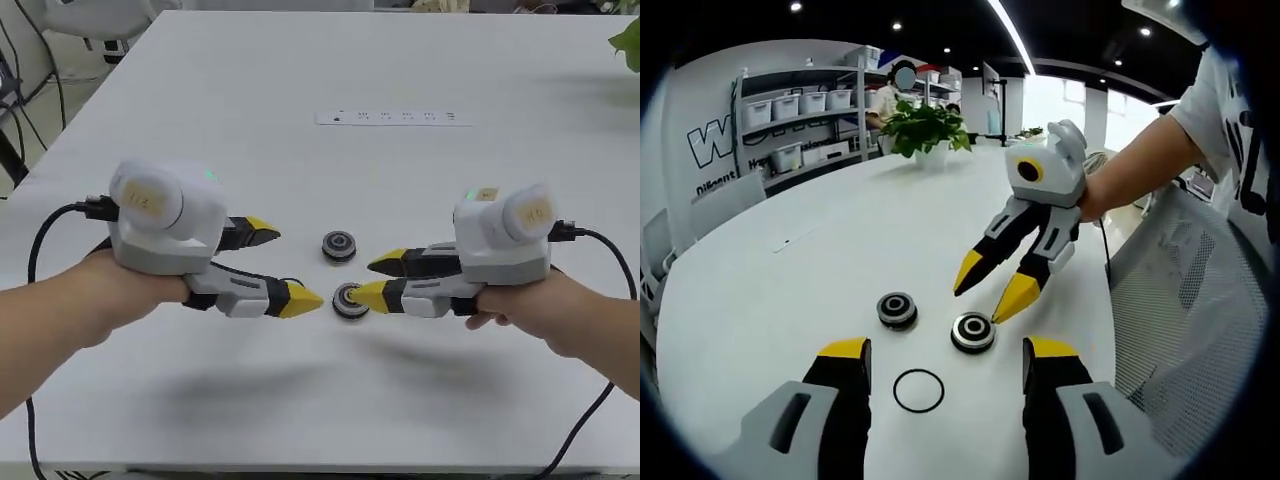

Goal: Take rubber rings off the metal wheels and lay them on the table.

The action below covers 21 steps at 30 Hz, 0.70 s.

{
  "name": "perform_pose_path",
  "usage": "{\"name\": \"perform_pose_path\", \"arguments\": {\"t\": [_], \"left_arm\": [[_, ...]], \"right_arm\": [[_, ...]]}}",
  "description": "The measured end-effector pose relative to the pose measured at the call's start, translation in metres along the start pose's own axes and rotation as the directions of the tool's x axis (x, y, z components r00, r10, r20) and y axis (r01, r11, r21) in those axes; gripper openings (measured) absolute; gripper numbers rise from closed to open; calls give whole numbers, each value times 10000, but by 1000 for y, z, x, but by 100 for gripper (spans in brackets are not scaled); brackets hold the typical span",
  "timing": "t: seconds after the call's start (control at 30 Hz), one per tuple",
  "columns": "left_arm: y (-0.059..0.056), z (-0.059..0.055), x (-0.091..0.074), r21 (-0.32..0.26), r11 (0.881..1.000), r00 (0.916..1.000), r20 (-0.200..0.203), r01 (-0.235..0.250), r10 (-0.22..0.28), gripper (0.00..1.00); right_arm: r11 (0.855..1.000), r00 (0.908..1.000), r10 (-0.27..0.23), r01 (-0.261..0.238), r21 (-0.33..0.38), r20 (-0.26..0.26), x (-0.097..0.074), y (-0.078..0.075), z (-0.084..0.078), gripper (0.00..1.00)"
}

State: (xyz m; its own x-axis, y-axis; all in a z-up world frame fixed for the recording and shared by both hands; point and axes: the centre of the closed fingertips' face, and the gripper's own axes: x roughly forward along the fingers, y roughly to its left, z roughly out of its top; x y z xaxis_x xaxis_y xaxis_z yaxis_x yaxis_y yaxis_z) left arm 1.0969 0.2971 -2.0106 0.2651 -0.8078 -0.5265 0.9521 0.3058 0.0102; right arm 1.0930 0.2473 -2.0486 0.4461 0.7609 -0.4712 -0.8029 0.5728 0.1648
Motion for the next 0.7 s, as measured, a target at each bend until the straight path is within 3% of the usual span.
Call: {"name": "perform_pose_path", "arguments": {"t": [0.7], "left_arm": [[-14, -8, 27, 78, 9982, 9973, -431, 600, -596, 40]], "right_arm": [[9999, 9988, 12, -16, -99, -484, -2, 5, -22, 26]]}}
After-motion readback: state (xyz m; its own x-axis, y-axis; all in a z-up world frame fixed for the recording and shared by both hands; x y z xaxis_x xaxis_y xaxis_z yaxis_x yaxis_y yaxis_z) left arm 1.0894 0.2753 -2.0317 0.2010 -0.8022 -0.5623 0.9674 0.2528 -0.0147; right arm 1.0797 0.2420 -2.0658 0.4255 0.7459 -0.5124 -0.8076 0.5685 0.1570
